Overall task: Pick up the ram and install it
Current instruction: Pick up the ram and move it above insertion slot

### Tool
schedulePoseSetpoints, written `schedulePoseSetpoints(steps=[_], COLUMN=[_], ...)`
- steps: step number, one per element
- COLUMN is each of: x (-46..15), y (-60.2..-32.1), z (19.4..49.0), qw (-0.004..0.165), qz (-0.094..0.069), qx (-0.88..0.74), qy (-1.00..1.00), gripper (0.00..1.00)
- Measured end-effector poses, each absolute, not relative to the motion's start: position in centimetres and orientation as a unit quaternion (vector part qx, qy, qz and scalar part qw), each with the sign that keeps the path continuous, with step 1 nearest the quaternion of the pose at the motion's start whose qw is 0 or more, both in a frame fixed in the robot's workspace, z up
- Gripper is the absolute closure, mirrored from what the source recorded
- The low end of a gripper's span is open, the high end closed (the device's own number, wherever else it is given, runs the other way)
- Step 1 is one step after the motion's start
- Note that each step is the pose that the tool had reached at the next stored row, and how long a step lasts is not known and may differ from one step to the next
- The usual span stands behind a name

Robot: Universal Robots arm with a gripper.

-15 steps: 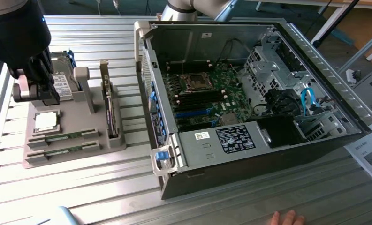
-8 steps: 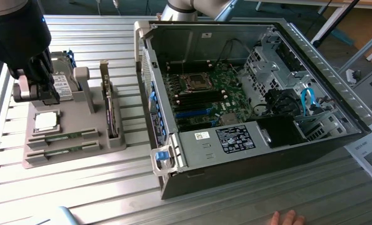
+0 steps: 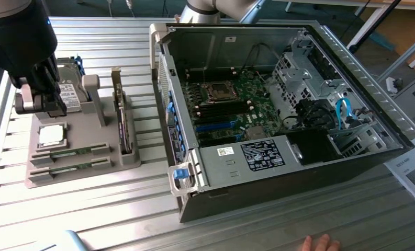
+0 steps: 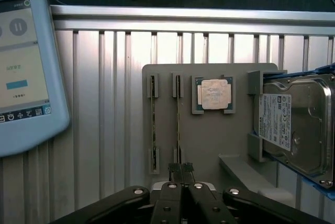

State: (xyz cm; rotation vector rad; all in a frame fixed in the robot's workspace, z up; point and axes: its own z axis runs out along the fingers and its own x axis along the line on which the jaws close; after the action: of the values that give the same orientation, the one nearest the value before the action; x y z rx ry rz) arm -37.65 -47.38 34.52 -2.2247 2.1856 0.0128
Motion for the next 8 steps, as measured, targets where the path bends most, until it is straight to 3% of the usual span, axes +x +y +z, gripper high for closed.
schedulePoseSetpoints(steps=[8], x=[-37.37], y=[-47.61], z=[34.52], qw=[0.010], qz=[0.017], qx=[-0.713], qy=[0.701], gripper=[0.89])
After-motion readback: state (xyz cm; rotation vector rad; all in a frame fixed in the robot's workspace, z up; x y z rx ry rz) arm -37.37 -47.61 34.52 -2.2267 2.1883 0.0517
